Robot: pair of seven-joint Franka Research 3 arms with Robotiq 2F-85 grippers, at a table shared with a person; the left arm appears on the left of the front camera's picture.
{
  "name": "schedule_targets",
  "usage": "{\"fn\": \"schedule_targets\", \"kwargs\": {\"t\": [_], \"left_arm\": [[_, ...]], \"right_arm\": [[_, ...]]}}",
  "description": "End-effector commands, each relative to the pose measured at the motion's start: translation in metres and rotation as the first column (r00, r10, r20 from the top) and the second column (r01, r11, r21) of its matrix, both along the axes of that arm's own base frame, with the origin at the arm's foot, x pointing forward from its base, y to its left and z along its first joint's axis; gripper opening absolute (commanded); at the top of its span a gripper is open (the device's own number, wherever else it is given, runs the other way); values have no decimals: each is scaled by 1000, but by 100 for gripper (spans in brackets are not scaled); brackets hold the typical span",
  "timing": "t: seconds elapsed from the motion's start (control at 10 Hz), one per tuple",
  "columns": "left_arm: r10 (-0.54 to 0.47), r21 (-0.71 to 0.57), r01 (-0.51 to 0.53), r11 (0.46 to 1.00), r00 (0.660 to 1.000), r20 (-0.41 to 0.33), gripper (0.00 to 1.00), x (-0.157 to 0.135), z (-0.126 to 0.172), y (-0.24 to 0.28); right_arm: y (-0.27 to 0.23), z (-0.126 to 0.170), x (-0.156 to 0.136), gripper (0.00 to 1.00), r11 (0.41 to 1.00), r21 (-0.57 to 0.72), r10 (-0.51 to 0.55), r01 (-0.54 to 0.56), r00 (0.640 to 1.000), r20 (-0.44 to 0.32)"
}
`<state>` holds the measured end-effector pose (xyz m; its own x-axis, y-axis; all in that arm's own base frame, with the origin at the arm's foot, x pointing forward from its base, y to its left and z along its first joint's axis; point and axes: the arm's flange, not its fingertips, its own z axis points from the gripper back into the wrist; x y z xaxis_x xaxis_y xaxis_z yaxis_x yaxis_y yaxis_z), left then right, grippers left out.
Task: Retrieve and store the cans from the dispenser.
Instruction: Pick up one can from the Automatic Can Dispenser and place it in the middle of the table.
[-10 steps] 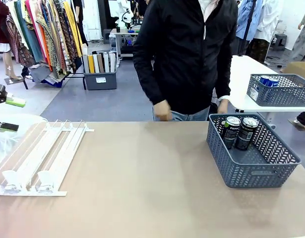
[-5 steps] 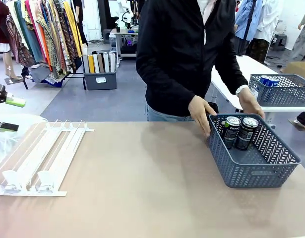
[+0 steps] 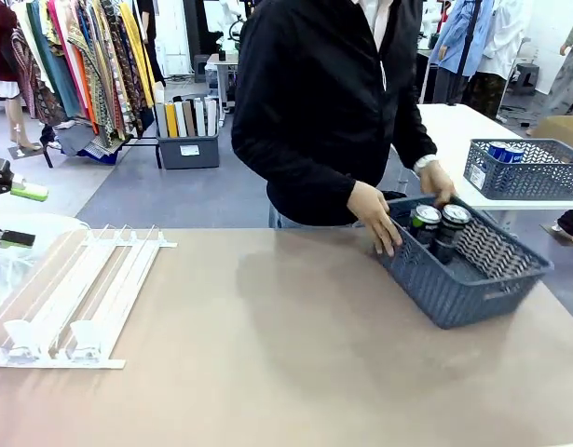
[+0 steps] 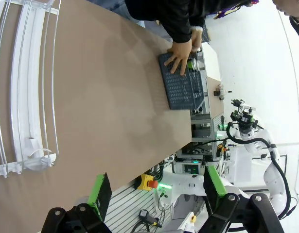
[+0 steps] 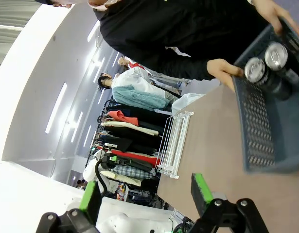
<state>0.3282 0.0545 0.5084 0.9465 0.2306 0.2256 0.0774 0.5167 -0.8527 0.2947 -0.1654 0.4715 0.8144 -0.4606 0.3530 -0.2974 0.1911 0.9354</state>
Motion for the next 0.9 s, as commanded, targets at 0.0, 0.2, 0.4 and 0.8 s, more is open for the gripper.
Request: {"fn": "schedule_targets", "kwargs": {"t": [0.0,0.2,0.4,0.8], "left_arm": [[-2,-18,2,1000,1000,8,100,2,0,0],[-2,-18,2,1000,1000,8,100,2,0,0],[-2,-18,2,1000,1000,8,100,2,0,0],[-2,-18,2,1000,1000,8,100,2,0,0]], "right_arm": [[0,5,1,100,1000,13,-3,3,1000,8],[0,5,1,100,1000,13,-3,3,1000,8],[0,5,1,100,1000,13,-3,3,1000,8],[0,5,1,100,1000,13,-3,3,1000,8]]}}
